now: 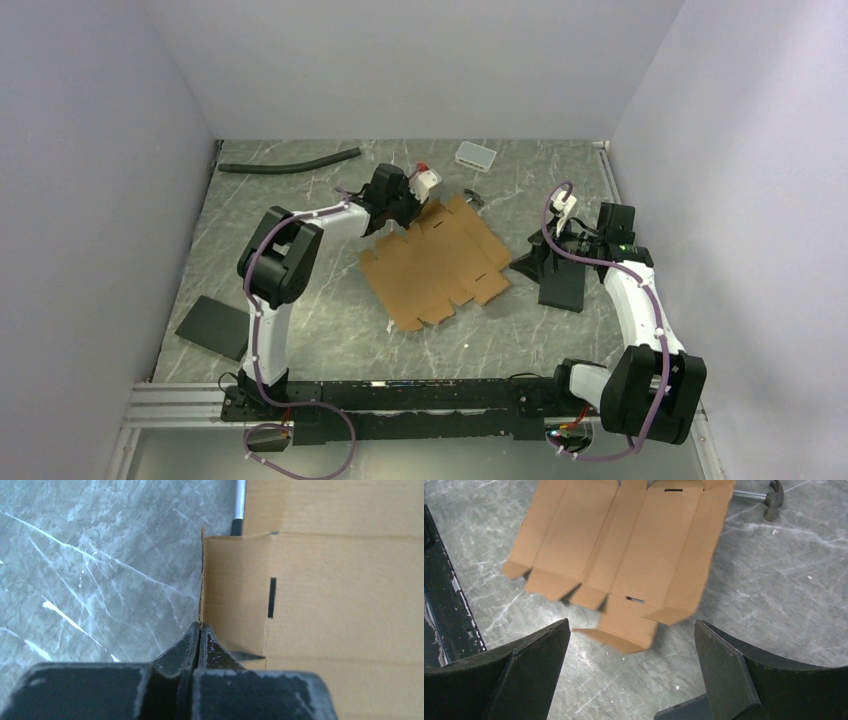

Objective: Fold the paper box

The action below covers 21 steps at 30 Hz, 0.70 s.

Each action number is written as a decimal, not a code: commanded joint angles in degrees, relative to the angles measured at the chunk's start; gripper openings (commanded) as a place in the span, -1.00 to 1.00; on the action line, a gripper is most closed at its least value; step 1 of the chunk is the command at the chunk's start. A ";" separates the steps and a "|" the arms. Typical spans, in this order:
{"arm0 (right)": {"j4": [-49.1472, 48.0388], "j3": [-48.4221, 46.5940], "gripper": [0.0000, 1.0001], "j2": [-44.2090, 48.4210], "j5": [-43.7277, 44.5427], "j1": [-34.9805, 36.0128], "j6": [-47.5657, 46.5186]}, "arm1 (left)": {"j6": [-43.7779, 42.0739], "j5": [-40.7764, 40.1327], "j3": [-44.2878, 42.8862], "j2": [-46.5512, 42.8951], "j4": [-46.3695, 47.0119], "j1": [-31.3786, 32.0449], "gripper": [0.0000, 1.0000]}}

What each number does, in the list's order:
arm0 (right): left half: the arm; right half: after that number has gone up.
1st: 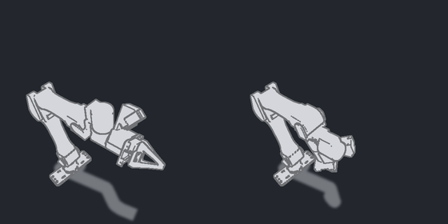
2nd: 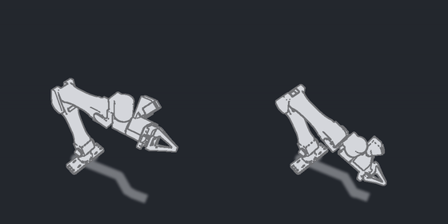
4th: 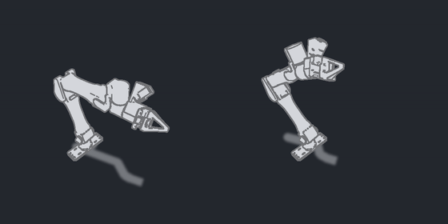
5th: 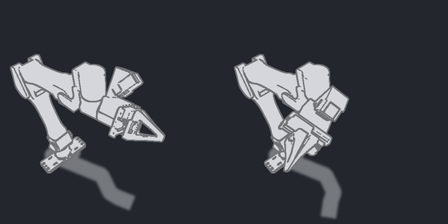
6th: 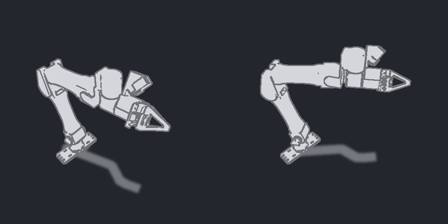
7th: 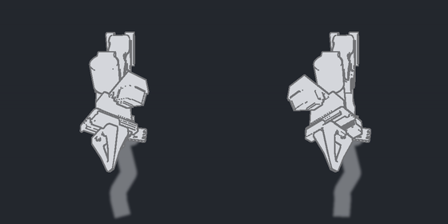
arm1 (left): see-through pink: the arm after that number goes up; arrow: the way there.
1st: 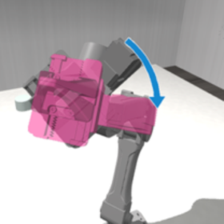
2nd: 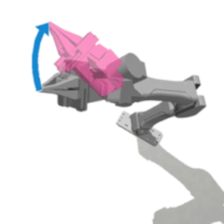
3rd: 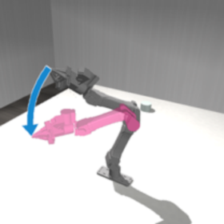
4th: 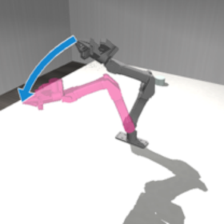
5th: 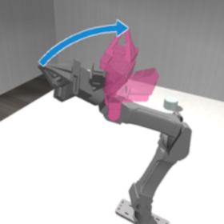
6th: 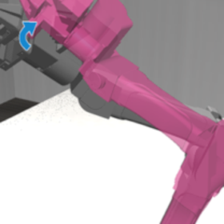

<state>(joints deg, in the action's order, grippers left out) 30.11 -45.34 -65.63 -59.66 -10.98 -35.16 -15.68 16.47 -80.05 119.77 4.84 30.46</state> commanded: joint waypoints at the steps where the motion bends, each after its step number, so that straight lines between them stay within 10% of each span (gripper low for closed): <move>1: -0.50 -1.86 0.99 -0.07 -1.42 0.26 -1.23 | -2.68 -5.14 4.53 -7.35 7.46 2.37 -1.00; 21: 4.74 -14.10 0.99 -14.17 4.08 4.43 1.78 | 4.54 -15.76 25.78 -33.95 12.22 11.99 -1.00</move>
<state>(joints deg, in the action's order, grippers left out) 33.04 -54.11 -77.69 -54.94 -7.29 -34.20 -13.72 5.21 -57.08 91.22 13.34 40.66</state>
